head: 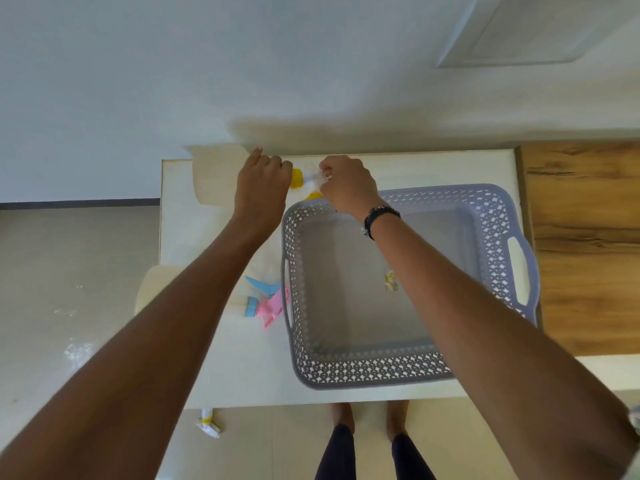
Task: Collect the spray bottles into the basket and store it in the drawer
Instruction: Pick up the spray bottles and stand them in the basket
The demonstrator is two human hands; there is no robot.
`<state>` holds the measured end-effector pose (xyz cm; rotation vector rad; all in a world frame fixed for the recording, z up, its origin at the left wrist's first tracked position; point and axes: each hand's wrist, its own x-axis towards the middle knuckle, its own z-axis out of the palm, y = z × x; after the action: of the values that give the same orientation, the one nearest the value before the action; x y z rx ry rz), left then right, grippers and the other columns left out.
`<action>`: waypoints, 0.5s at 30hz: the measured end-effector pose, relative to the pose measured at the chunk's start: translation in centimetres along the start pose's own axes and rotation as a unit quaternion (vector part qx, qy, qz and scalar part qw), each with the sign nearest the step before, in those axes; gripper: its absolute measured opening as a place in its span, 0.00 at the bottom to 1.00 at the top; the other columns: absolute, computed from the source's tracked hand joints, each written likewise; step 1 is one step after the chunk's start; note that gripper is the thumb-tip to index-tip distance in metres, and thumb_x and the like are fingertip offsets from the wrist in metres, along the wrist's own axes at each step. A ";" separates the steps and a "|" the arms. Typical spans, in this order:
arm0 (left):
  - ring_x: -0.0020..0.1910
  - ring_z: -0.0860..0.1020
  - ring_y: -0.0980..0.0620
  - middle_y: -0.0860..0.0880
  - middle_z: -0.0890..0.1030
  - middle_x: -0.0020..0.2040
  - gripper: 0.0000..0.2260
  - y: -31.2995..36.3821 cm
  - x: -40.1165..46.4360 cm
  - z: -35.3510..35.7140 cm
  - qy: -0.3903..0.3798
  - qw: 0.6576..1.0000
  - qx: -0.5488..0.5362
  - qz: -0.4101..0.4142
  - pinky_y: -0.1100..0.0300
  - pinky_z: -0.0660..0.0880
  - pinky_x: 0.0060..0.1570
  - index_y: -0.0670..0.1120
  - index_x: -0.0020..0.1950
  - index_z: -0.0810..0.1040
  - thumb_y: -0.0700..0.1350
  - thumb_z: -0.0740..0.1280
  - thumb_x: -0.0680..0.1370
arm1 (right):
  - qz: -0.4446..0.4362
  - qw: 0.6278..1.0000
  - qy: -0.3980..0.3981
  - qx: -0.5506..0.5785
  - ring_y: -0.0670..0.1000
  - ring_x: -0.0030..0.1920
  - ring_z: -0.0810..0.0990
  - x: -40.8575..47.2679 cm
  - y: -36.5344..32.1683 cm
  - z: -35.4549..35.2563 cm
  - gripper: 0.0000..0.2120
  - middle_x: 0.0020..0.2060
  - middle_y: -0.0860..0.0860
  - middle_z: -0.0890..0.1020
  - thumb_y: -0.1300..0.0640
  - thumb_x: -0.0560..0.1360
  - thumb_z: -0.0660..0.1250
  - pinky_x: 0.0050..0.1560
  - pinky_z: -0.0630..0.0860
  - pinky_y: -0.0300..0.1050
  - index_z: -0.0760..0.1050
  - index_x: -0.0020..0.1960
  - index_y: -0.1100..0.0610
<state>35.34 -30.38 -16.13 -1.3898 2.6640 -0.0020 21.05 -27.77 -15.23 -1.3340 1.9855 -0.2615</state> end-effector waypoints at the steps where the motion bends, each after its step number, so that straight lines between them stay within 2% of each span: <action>1: 0.48 0.79 0.39 0.39 0.81 0.46 0.15 -0.2 0.0 0.0 0.013 1.000 -0.004 -0.005 0.49 0.65 0.69 0.38 0.52 0.77 0.32 0.71 0.67 | -0.008 1.000 0.012 0.027 0.61 0.50 0.79 0.0 0.2 0.1 0.12 0.50 0.59 0.81 0.67 0.72 0.62 0.49 0.79 0.49 0.77 0.53 0.62; 3: 0.47 0.79 0.39 0.40 0.82 0.46 0.17 -0.7 -0.1 -0.4 0.049 0.999 -0.011 -0.014 0.49 0.68 0.66 0.39 0.53 0.77 0.32 0.71 0.66 | -0.028 0.994 0.038 0.098 0.59 0.52 0.80 -0.5 0.2 -0.2 0.14 0.53 0.58 0.82 0.67 0.72 0.63 0.54 0.79 0.54 0.77 0.57 0.61; 5: 0.48 0.79 0.39 0.40 0.82 0.48 0.18 -0.9 -0.4 -1.6 0.085 0.996 -0.024 -0.018 0.49 0.69 0.64 0.40 0.55 0.76 0.34 0.71 0.66 | -0.047 0.984 0.064 0.161 0.55 0.52 0.81 -1.5 -0.2 -1.0 0.15 0.54 0.56 0.82 0.66 0.72 0.65 0.54 0.79 0.53 0.77 0.58 0.60; 7: 0.51 0.79 0.40 0.41 0.82 0.51 0.17 -0.8 -0.7 -3.5 0.111 0.993 -0.040 -0.017 0.49 0.68 0.66 0.40 0.57 0.76 0.35 0.70 0.69 | -0.061 0.971 0.087 0.215 0.52 0.51 0.82 -3.2 -0.7 -2.5 0.15 0.54 0.55 0.82 0.65 0.73 0.66 0.54 0.79 0.43 0.76 0.59 0.60; 9: 0.53 0.79 0.42 0.43 0.82 0.53 0.17 0.0 -1.4 -5.8 0.145 0.988 -0.057 -0.015 0.50 0.67 0.67 0.42 0.59 0.75 0.36 0.70 0.70 | -0.077 0.955 0.117 0.261 0.49 0.49 0.82 -5.6 -1.0 -4.6 0.15 0.53 0.54 0.83 0.64 0.74 0.67 0.48 0.78 0.30 0.76 0.60 0.61; 10: 0.53 0.79 0.43 0.43 0.82 0.54 0.17 0.7 -1.8 -7.1 0.162 0.984 -0.070 -0.012 0.50 0.68 0.67 0.42 0.59 0.76 0.37 0.71 0.70 | -0.082 0.946 0.135 0.283 0.48 0.49 0.82 -7.0 -1.0 -5.8 0.15 0.52 0.52 0.83 0.63 0.74 0.68 0.47 0.77 0.29 0.76 0.60 0.60; 11: 0.54 0.80 0.44 0.44 0.82 0.54 0.18 1.7 -2.2 -8.5 0.180 0.980 -0.086 -0.010 0.51 0.68 0.66 0.42 0.59 0.76 0.38 0.72 0.70 | -0.086 0.938 0.152 0.300 0.48 0.49 0.82 -8.4 -0.9 -7.1 0.15 0.50 0.50 0.82 0.62 0.74 0.68 0.47 0.78 0.30 0.76 0.61 0.59; 13: 0.54 0.80 0.45 0.45 0.82 0.54 0.18 4.4 -3.2 -11.1 0.209 0.968 -0.137 -0.012 0.52 0.69 0.65 0.43 0.59 0.77 0.40 0.72 0.70 | -0.088 0.926 0.187 0.317 0.48 0.48 0.83 -11.6 -0.3 -9.7 0.16 0.49 0.49 0.82 0.60 0.74 0.69 0.48 0.81 0.38 0.76 0.61 0.57; 15: 0.57 0.79 0.45 0.47 0.82 0.57 0.18 7.8 -4.3 -13.4 0.204 0.952 -0.226 -0.026 0.53 0.70 0.63 0.44 0.61 0.76 0.42 0.71 0.71 | -0.080 0.919 0.229 0.312 0.47 0.49 0.83 -14.8 0.7 -12.1 0.16 0.50 0.49 0.83 0.58 0.73 0.70 0.49 0.81 0.43 0.77 0.61 0.55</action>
<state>29.74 -23.21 -2.85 -1.7536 3.1020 0.3791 15.64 -17.25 -0.23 -1.0615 1.8962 -1.2700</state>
